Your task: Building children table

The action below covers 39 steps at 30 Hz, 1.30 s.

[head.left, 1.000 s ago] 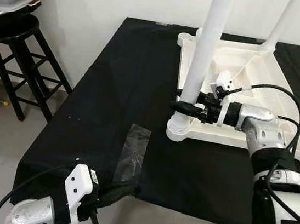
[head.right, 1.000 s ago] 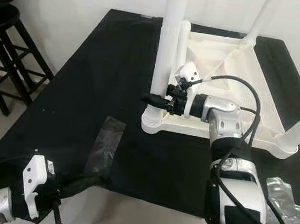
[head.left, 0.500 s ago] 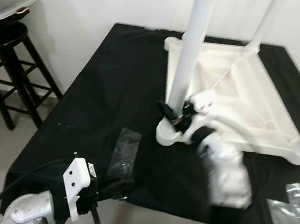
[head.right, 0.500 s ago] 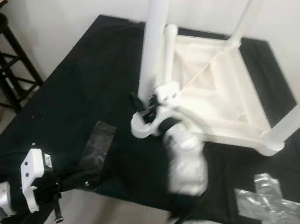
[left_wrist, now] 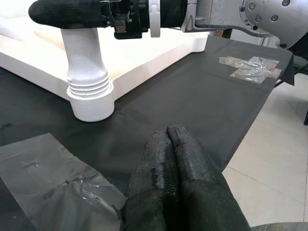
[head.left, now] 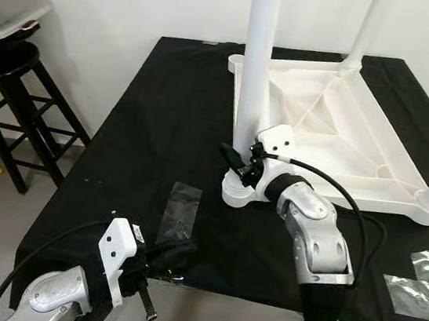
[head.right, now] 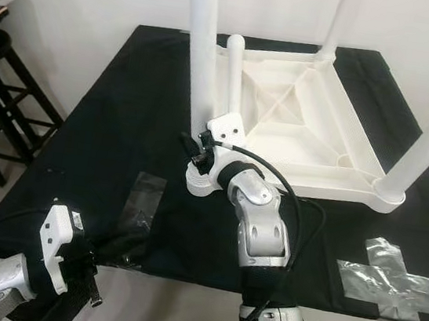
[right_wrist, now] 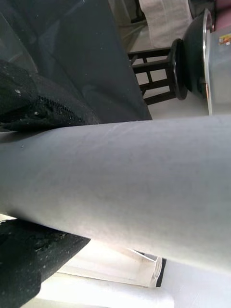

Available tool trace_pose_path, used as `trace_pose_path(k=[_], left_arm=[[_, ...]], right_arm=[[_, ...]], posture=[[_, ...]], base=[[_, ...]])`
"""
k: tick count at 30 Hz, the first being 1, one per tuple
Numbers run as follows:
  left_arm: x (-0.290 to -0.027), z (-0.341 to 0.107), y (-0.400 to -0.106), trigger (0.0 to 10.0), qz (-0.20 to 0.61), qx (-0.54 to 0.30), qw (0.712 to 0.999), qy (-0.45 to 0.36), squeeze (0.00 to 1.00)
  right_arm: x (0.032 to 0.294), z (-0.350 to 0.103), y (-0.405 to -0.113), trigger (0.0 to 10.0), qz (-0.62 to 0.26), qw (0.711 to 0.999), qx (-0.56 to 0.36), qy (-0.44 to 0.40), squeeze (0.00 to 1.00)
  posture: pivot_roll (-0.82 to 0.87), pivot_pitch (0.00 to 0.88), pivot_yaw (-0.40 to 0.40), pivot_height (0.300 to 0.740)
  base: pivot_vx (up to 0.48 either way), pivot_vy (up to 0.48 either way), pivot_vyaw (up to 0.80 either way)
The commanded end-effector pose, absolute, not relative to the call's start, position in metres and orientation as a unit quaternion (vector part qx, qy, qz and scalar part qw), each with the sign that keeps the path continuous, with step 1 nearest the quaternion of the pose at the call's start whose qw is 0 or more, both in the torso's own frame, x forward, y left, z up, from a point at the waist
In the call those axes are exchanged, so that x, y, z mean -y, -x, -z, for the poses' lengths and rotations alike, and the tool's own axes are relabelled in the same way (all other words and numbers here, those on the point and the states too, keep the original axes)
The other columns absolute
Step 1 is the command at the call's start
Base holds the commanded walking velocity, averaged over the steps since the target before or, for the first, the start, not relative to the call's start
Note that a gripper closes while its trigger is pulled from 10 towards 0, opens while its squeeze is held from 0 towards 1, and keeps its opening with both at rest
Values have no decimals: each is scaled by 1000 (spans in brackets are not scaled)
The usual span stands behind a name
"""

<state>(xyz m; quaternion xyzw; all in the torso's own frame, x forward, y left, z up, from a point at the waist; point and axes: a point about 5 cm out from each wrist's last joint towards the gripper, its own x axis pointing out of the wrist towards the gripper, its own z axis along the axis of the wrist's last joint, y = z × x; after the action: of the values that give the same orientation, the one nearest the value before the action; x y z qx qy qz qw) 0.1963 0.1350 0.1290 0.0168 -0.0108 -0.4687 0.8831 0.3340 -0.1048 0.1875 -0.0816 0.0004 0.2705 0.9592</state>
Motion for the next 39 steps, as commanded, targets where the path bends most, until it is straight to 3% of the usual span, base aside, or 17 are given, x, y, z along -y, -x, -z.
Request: trace_pose_path(k=[1, 3, 4, 5, 6, 7, 8, 22, 31, 39], left_arm=[[-139, -127, -196, 863, 460, 9, 888, -14, 0], [-139, -127, -196, 863, 460, 9, 888, -14, 0], [-138, -127, -196, 1373, 458, 9, 889, -15, 0], [-137, -127, -196, 1373, 460, 9, 888, -16, 0], [-137, -127, -196, 1373, 460, 9, 888, -16, 0], [-137, -127, -195, 1647, 461, 9, 887, -17, 0], [-136, -127, -195, 1647, 462, 9, 887, -17, 0], [-134, -127, -194, 1647, 459, 10, 888, -18, 0], [-133, -127, -194, 1490, 460, 9, 888, -18, 0], [-133, -126, -193, 1569, 460, 7, 887, -18, 0]], right_arm=[[114, -160, -333, 10000, -254, 960, -70, 91, 0], [114, -160, -333, 10000, -254, 960, -70, 91, 0], [109, -178, -338, 10000, -416, 904, -32, 93, 0], [110, -190, -339, 10000, -521, 848, -2, 101, 0], [110, -190, -339, 10000, -521, 848, -2, 101, 0], [114, -199, -340, 10000, -572, 813, 9, 111, 0], [116, -204, -341, 10000, -593, 797, 12, 117, 0], [120, -218, -375, 10000, -555, 822, -28, 127, 0], [128, -216, -376, 10000, -591, 798, -29, 115, 0], [134, -215, -378, 10000, -592, 797, -34, 114, 0]], posture=[[19, 114, 43, 740], [19, 114, 43, 740], [31, 121, 48, 740], [31, 121, 48, 740], [31, 121, 48, 740], [35, 122, 43, 740], [35, 122, 43, 740], [56, 126, 25, 740], [66, 121, 33, 740], [67, 116, 32, 740]], base=[[0, 0, 0], [0, 0, 0], [0, 0, 0], [0, 0, 0], [0, 0, 0], [0, 0, 0], [0, 0, 0], [0, 0, 0], [0, 0, 0], [0, 0, 0]])
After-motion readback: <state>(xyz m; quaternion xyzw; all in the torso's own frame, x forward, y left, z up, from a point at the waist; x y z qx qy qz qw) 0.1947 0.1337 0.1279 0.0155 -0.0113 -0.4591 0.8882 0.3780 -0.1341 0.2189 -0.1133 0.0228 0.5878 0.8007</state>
